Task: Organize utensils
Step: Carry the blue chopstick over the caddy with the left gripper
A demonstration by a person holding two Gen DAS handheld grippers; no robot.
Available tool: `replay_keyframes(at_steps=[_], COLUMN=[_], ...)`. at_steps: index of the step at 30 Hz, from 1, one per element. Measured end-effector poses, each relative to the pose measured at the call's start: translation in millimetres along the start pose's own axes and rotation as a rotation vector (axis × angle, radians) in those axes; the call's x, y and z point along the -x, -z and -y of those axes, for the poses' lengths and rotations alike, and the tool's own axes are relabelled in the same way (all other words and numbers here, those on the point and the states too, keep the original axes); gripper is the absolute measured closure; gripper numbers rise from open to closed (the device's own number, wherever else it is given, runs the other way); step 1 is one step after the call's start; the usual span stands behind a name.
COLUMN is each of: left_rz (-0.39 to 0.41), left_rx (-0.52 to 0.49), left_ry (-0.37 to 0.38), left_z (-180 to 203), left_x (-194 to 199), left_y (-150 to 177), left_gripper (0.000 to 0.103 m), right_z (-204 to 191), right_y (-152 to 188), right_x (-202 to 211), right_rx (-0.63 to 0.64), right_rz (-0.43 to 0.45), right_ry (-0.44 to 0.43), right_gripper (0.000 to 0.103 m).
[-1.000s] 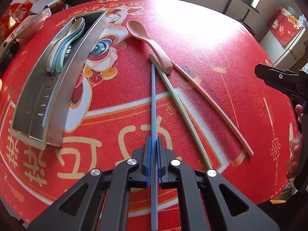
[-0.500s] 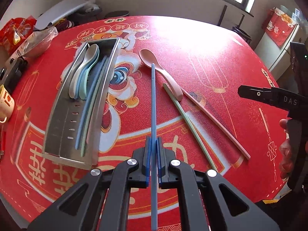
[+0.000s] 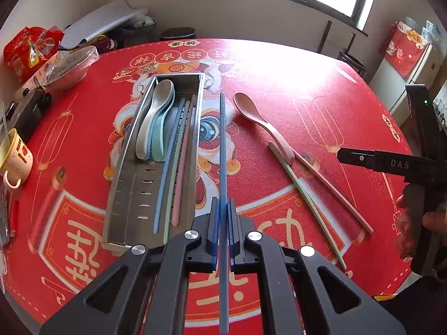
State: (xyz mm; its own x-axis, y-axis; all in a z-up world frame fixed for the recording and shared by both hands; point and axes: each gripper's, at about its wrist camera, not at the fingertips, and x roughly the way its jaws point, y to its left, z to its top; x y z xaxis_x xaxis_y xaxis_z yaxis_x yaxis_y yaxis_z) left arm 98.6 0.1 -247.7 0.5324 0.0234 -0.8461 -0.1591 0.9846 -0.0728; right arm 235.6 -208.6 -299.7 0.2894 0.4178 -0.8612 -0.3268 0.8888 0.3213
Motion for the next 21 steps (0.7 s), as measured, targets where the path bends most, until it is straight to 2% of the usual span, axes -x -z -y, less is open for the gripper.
replay_keyframes(at_steps=[7, 12, 13, 14, 18, 20, 21], left_rz=[0.042, 0.053, 0.053, 0.052, 0.055, 0.056, 0.055], left_rx=[0.056, 0.100, 0.102, 0.102, 0.102, 0.099, 0.098], left_ry=[0.034, 0.065, 0.068, 0.070, 0.078, 0.082, 0.084], left_z=[-30.7, -51.5, -54.7, -57.5, -67.0, -70.6, -73.2], left_x=[6.5, 5.3, 4.6, 3.9, 3.6, 4.9, 5.3], left_y=[-8.9, -15.0, -16.0, -17.4, -22.3, -23.0, -23.7], left_gripper=[0.098, 0.098, 0.098, 0.098, 0.098, 0.098, 0.098], right_z=[-30.2, -53.3, -58.5, -63.4, -76.8, -81.0, -83.2], right_y=[-14.4, -29.5, -33.2, -36.7, -49.1, -53.3, -55.1], right_x=[-6.7, -24.1, -28.4, -33.1, -52.0, -61.5, -65.9], right_rx=[0.119, 0.194, 0.208, 0.219, 0.214, 0.208, 0.206], right_rz=[0.027, 0.007, 0.001, -0.007, -0.039, -0.058, -0.066], right_ry=[-0.004, -0.024, -0.021, -0.018, -0.015, -0.013, -0.014], right_gripper=[0.015, 0.015, 0.020, 0.031, 0.042, 0.053, 0.055])
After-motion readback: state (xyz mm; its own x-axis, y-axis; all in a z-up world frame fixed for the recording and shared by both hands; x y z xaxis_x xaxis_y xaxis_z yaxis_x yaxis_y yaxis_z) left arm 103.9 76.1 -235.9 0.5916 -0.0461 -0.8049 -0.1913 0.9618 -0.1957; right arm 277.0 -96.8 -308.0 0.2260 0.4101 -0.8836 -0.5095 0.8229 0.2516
